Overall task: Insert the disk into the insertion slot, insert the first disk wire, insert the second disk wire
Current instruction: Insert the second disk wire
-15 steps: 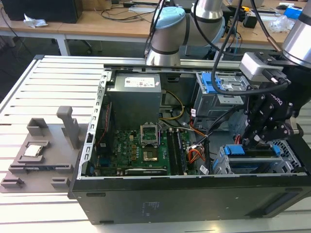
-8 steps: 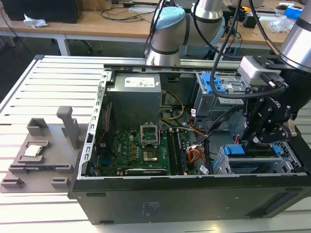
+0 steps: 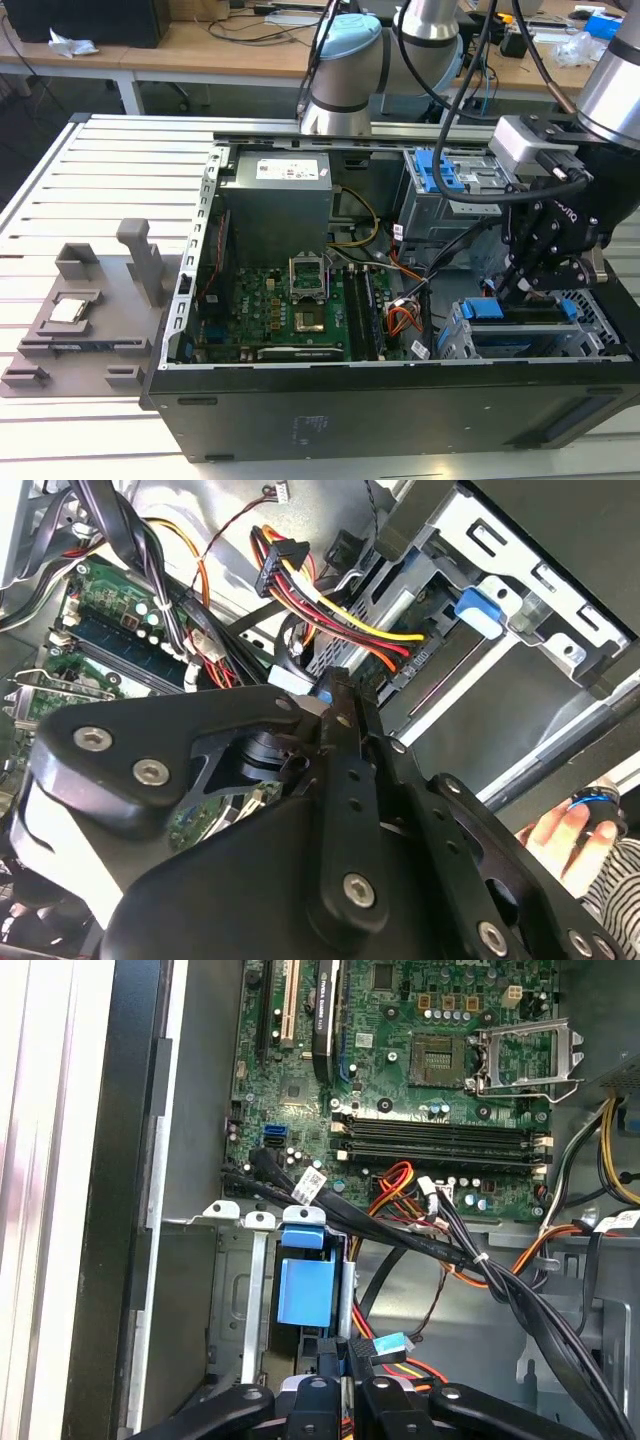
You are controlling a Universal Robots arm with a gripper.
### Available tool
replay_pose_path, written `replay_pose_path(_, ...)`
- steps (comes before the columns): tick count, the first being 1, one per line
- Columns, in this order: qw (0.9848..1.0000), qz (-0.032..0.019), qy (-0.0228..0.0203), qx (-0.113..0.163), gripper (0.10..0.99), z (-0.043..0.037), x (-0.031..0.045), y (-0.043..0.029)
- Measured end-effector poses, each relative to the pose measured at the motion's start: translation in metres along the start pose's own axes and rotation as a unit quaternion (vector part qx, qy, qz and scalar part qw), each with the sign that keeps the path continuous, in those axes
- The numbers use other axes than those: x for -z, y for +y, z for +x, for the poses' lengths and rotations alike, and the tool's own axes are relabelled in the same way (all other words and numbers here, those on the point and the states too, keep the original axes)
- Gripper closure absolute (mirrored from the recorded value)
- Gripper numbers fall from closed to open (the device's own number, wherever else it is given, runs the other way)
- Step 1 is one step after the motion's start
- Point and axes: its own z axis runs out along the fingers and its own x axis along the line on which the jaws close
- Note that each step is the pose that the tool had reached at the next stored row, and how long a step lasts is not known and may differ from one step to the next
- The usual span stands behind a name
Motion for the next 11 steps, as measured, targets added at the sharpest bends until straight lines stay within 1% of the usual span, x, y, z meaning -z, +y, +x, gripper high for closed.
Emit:
replay_pose_path(2, 1.0, 0.0, 0.0, 0.0, 0.937, 0.0, 0.0001, 0.0)
replay_pose_path(3, 1.0, 0.0001, -0.0006, 0.0, 0.937, 0.0001, 0.0026, 0.0002)
replay_pose_path(5, 1.0, 0.0, -0.0001, 0.0, 0.937, 0.0008, 0.0119, 0.001)
replay_pose_path(6, 1.0, 0.0001, -0.0019, 0.0, 0.937, 0.0035, 0.0122, 0.0012)
replay_pose_path(8, 1.0, 0.0005, -0.0063, 0.001, 0.937, 0.0098, 0.0118, 0.0016)
replay_pose_path(9, 0.9999, 0.0008, -0.0105, 0.001, 0.937, 0.0142, 0.0114, 0.0019)
replay_pose_path(10, 0.9999, 0.0012, -0.0164, 0.001, 0.937, 0.0157, 0.0109, 0.0019)
replay_pose_path(11, 0.9998, 0.0014, -0.0201, 0.002, 0.937, 0.0157, 0.0109, 0.0013)
